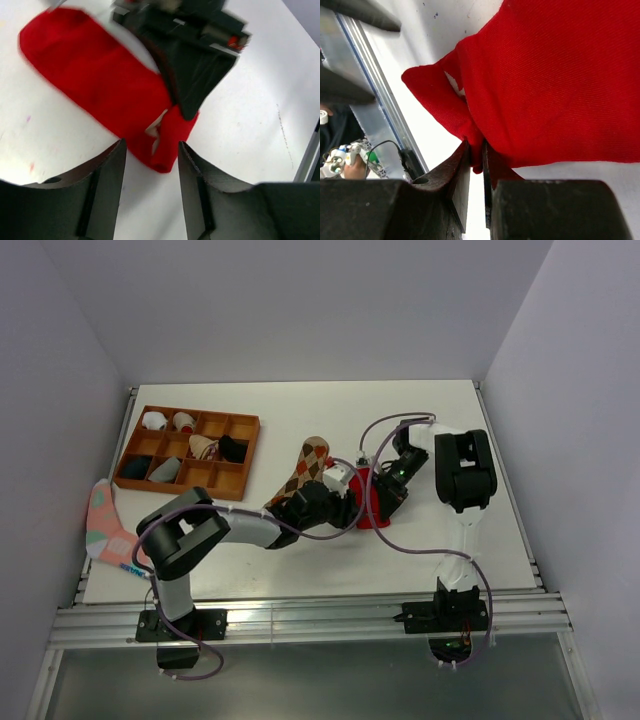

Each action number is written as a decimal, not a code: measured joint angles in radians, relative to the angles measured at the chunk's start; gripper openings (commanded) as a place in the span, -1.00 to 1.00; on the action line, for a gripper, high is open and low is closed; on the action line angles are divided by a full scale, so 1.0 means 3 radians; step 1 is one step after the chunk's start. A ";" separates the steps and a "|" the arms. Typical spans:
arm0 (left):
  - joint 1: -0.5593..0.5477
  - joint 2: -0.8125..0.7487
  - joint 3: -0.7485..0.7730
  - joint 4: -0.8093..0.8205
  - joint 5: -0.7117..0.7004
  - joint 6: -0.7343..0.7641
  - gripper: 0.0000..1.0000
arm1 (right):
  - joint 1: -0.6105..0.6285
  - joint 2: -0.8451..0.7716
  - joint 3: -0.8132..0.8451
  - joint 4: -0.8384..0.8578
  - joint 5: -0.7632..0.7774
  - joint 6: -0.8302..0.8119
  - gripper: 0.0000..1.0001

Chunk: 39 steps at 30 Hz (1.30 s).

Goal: Roll the socks
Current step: Roll the sock at the center of the board.

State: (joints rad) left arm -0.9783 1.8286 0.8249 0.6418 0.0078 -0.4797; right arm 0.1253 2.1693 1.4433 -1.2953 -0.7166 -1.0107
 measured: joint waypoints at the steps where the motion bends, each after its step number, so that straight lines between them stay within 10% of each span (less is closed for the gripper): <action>1: -0.0001 0.0010 0.0052 -0.0020 0.0034 0.0080 0.03 | 0.0000 0.0011 0.0011 -0.0013 0.0001 0.0000 -0.78; 23: 0.0009 0.0556 0.0601 -0.0412 0.0608 0.0682 -0.05 | -0.0003 0.0136 0.0146 -0.0149 0.0003 0.0061 -0.79; 39: 0.0128 0.0716 0.0661 -0.0285 0.1001 0.0145 -0.99 | -0.0003 0.0103 0.0100 -0.0074 0.0057 0.0248 -0.76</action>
State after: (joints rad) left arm -0.9398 2.0434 1.0233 0.5564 0.3080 -0.4362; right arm 0.1246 2.2002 1.4734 -1.3174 -0.6994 -0.9363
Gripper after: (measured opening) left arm 0.154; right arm 0.185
